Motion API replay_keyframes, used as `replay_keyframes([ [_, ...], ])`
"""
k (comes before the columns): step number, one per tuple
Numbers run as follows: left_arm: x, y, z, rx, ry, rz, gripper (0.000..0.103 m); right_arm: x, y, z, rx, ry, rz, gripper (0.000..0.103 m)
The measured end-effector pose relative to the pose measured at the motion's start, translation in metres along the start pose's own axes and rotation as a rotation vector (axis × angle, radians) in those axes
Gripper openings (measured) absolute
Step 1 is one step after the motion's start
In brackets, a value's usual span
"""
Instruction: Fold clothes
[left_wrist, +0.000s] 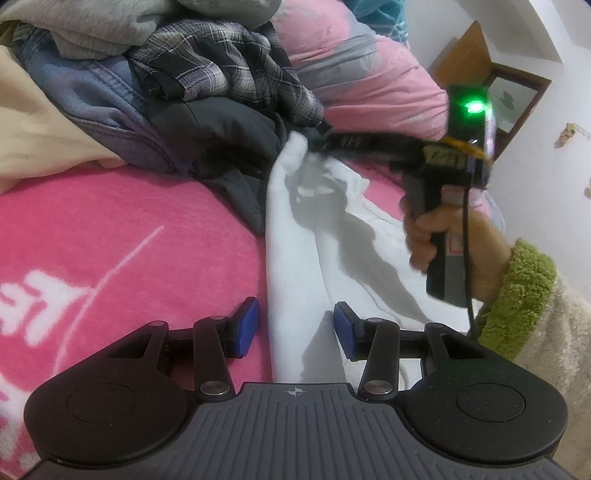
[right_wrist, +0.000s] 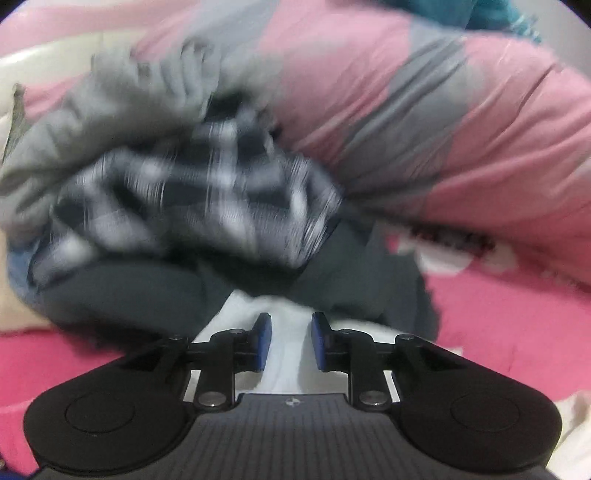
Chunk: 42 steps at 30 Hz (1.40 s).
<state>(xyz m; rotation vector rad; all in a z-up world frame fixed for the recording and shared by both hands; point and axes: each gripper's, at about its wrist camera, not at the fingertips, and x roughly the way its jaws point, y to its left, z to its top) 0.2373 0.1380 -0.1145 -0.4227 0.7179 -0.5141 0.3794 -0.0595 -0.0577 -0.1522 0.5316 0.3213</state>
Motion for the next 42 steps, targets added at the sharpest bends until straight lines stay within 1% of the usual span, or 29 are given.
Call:
replay_keyframes([
  [1, 0.000, 0.000, 0.000, 0.001, 0.001, 0.000, 0.044, -0.009, -0.003, 0.003, 0.012, -0.051, -0.018, 0.025],
  [3, -0.001, 0.000, 0.001, 0.001, 0.003, -0.001, 0.044, -0.026, -0.013, 0.011, 0.069, -0.113, 0.021, 0.024],
  [4, -0.001, 0.001, 0.001, 0.000, 0.004, -0.001, 0.044, -0.033, -0.016, 0.014, 0.085, -0.119, 0.053, 0.024],
  [6, -0.002, 0.000, 0.002, -0.002, 0.006, -0.001, 0.044, -0.042, -0.012, 0.016, 0.051, -0.084, 0.138, 0.023],
  [7, -0.002, 0.001, 0.002, -0.005, 0.006, -0.001, 0.044, -0.043, -0.008, 0.014, 0.026, -0.051, 0.187, 0.023],
  [9, -0.002, 0.001, 0.003, -0.008, 0.006, -0.003, 0.044, -0.035, 0.005, 0.007, -0.042, 0.047, 0.256, 0.022],
  [11, -0.001, 0.000, 0.003, -0.008, 0.005, -0.004, 0.044, -0.012, 0.015, -0.004, -0.078, 0.142, 0.236, 0.022],
  [12, 0.000, 0.000, 0.003, -0.008, 0.005, -0.005, 0.044, 0.002, 0.016, -0.008, -0.076, 0.186, 0.206, 0.020],
  [14, 0.001, 0.000, 0.004, -0.012, 0.004, -0.011, 0.044, 0.025, 0.009, -0.011, 0.014, 0.217, 0.183, 0.017],
  [17, 0.000, 0.006, 0.006, -0.033, 0.005, -0.042, 0.044, 0.003, -0.011, 0.000, 0.190, 0.167, 0.189, 0.017],
  [19, -0.004, 0.010, 0.008, -0.062, -0.013, -0.058, 0.044, -0.044, -0.028, 0.007, 0.262, 0.120, 0.151, 0.019],
  [20, -0.005, 0.013, 0.009, -0.077, -0.023, -0.065, 0.045, -0.076, -0.038, 0.008, 0.291, 0.103, 0.121, 0.019],
  [24, -0.022, 0.018, 0.013, -0.101, -0.127, -0.059, 0.045, -0.233, -0.073, -0.006, 0.375, 0.047, -0.021, 0.020],
  [25, -0.027, 0.018, 0.013, -0.109, -0.147, -0.064, 0.045, -0.275, -0.078, -0.016, 0.393, 0.032, -0.061, 0.020],
  [27, -0.037, 0.014, 0.015, -0.118, -0.179, -0.078, 0.045, -0.364, -0.081, -0.051, 0.428, -0.012, -0.139, 0.023],
  [28, -0.045, 0.010, 0.013, -0.120, -0.188, -0.079, 0.045, -0.398, -0.081, -0.068, 0.433, -0.025, -0.175, 0.024],
  [31, -0.077, -0.012, -0.005, -0.072, -0.173, -0.024, 0.045, -0.481, -0.067, -0.132, 0.424, -0.028, -0.339, 0.029],
  [32, -0.089, -0.019, -0.017, -0.063, -0.155, -0.018, 0.045, -0.502, -0.062, -0.155, 0.433, -0.021, -0.382, 0.030],
  [33, -0.101, -0.026, -0.029, -0.054, -0.137, -0.012, 0.045, -0.517, -0.058, -0.175, 0.461, -0.017, -0.407, 0.031],
  [35, -0.127, -0.035, -0.053, -0.064, -0.114, -0.003, 0.045, -0.540, -0.057, -0.214, 0.579, -0.012, -0.407, 0.031],
  [37, -0.151, -0.044, -0.078, -0.039, -0.105, 0.031, 0.045, -0.554, -0.059, -0.253, 0.726, -0.026, -0.384, 0.031],
  [38, -0.164, -0.049, -0.092, -0.020, -0.112, 0.048, 0.045, -0.553, -0.058, -0.268, 0.785, -0.038, -0.369, 0.031],
  [40, -0.182, -0.056, -0.112, -0.010, -0.108, 0.068, 0.045, -0.551, -0.056, -0.286, 0.862, -0.054, -0.334, 0.031],
  [42, -0.195, -0.062, -0.131, -0.014, -0.098, 0.078, 0.045, -0.546, -0.051, -0.292, 0.866, -0.063, -0.296, 0.031],
])
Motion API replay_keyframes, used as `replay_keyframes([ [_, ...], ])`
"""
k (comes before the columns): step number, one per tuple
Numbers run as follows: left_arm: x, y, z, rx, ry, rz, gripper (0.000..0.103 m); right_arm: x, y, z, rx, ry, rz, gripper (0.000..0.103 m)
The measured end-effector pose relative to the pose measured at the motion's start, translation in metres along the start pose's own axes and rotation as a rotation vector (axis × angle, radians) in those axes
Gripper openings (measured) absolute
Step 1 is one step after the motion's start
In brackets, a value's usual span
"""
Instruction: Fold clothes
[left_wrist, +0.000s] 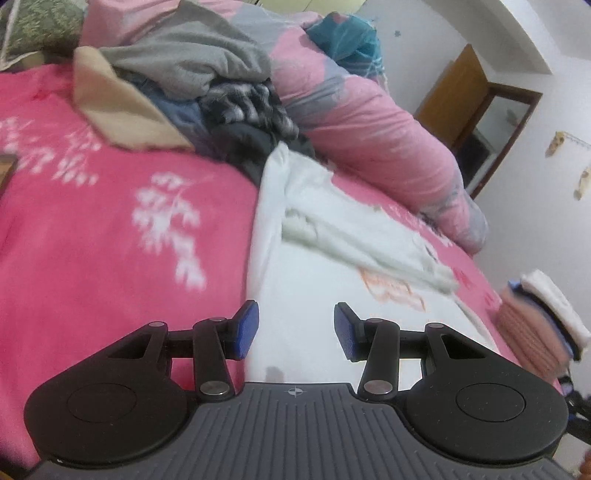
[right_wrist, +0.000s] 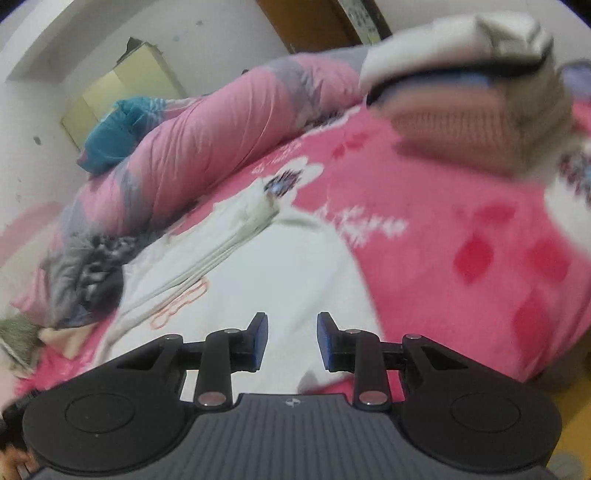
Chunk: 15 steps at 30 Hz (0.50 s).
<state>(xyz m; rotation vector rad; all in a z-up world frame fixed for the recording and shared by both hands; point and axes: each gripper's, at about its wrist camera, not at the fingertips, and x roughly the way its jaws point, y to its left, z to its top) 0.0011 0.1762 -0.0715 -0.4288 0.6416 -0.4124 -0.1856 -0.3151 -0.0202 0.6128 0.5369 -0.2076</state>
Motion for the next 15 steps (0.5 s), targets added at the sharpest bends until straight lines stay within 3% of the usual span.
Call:
replay_keyframes([
  [6, -0.020, -0.012, -0.051, 0.005, 0.043, 0.080, 0.045, 0.013, 0.013, -0.022, -0.082, -0.026, 0.100, 0.031],
  [9, -0.028, -0.019, -0.069, 0.053, 0.040, 0.128, 0.046, 0.018, 0.007, -0.039, -0.079, -0.073, 0.155, 0.031],
  [15, -0.034, -0.026, -0.084, 0.066, 0.032, 0.179, 0.046, 0.037, 0.012, -0.077, -0.212, -0.244, 0.101, 0.031],
])
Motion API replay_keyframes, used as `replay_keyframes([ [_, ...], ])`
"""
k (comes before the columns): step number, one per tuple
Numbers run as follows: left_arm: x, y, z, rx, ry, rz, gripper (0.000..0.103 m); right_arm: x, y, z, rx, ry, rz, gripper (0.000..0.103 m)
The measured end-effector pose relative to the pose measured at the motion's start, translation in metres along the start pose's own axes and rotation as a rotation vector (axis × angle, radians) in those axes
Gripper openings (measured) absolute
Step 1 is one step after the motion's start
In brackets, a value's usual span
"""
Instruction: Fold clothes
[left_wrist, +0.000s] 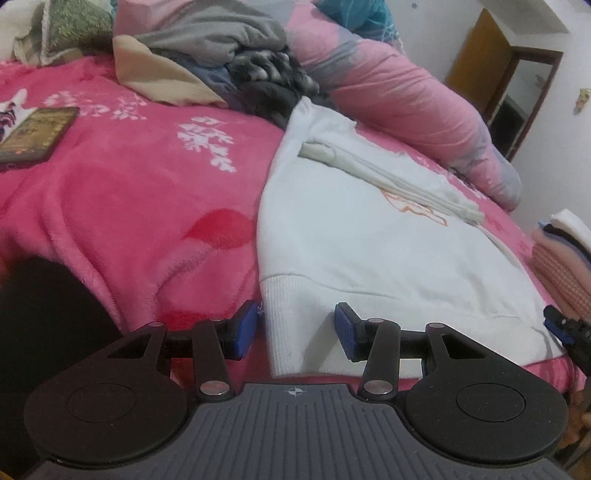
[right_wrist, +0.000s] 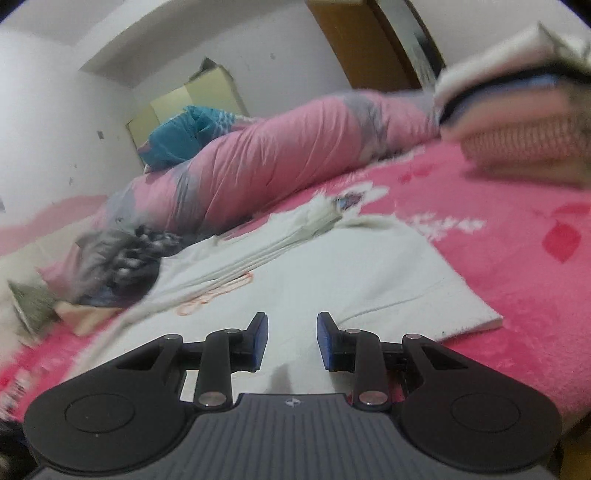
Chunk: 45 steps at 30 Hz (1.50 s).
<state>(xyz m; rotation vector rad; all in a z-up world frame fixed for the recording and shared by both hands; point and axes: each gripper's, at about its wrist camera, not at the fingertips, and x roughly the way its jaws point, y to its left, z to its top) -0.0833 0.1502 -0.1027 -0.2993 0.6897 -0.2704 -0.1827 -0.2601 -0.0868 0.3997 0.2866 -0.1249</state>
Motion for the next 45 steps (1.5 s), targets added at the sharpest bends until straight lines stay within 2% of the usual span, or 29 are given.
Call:
replay_keyframes([
  [2, 0.000, -0.003, -0.002, 0.001, -0.016, 0.015, 0.046, -0.004, 0.004, -0.006, -0.030, -0.031, -0.006, 0.031],
  [5, 0.002, -0.010, -0.006, -0.003, -0.025, 0.053, 0.046, -0.010, 0.007, -0.013, -0.057, -0.065, -0.008, 0.043],
  [8, 0.002, -0.016, -0.006, -0.016, -0.032, 0.088, 0.046, -0.019, 0.001, -0.015, -0.042, -0.090, 0.003, 0.046],
  [13, 0.005, -0.023, -0.007, -0.028, -0.040, 0.136, 0.046, -0.025, -0.012, -0.014, 0.025, -0.097, 0.054, 0.046],
  [22, 0.007, -0.040, -0.007, -0.022, -0.057, 0.235, 0.046, -0.026, -0.016, -0.016, 0.042, -0.093, 0.104, 0.048],
  [36, 0.007, -0.058, -0.006, 0.015, -0.071, 0.330, 0.047, -0.029, -0.025, -0.019, 0.091, -0.100, 0.159, 0.048],
  [45, 0.004, -0.061, -0.007, 0.033, -0.061, 0.346, 0.047, -0.030, -0.023, -0.020, 0.088, -0.102, 0.163, 0.048],
])
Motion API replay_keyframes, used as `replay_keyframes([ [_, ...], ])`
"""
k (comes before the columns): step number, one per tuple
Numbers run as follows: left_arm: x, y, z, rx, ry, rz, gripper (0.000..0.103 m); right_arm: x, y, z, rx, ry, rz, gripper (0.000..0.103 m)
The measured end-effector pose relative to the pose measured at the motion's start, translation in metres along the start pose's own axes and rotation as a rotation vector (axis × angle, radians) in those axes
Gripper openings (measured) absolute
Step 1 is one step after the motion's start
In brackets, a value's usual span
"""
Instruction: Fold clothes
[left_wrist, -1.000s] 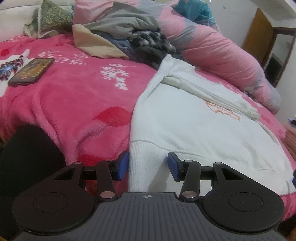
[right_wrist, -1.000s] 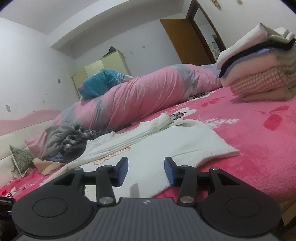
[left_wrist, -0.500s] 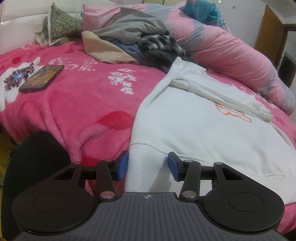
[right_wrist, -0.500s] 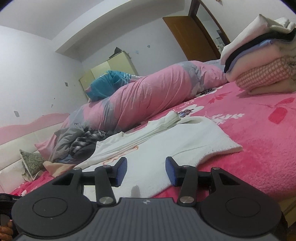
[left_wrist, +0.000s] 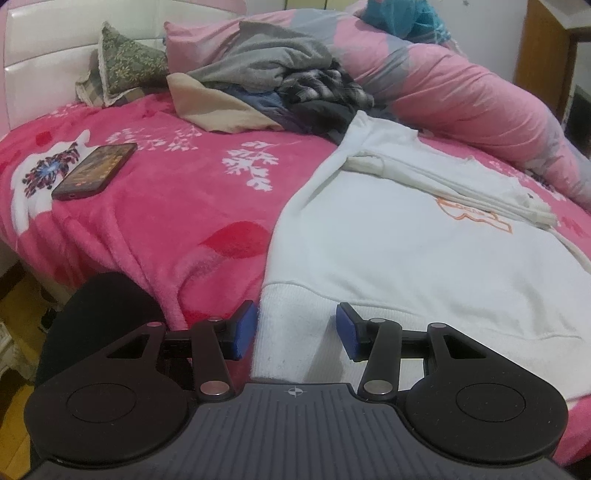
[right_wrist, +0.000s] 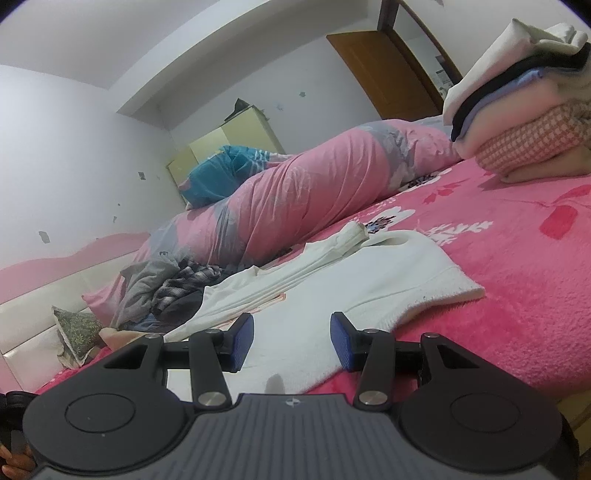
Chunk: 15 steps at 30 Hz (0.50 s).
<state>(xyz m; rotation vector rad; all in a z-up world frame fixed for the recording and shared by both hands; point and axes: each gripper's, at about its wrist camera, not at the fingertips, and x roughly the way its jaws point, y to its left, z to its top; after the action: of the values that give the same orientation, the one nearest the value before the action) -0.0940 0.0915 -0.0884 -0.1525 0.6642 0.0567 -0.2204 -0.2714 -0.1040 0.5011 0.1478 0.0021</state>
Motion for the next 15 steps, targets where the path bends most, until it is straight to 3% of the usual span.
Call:
replay_keyframes([
  [6, -0.004, 0.004, 0.000, 0.021, 0.000, -0.044, 0.048, 0.001, 0.003, -0.001, -0.020, 0.004, -0.016, 0.049],
  [8, -0.009, 0.011, -0.001, 0.027, 0.001, -0.090, 0.048, 0.002, 0.004, 0.000, -0.027, 0.008, -0.018, 0.050],
  [11, -0.017, 0.023, -0.003, 0.048, -0.001, -0.167, 0.048, 0.003, 0.002, 0.003, -0.024, 0.029, 0.024, 0.060],
  [15, -0.020, 0.042, -0.004, 0.077, 0.008, -0.273, 0.050, 0.001, 0.007, 0.008, 0.004, 0.082, 0.038, 0.062],
])
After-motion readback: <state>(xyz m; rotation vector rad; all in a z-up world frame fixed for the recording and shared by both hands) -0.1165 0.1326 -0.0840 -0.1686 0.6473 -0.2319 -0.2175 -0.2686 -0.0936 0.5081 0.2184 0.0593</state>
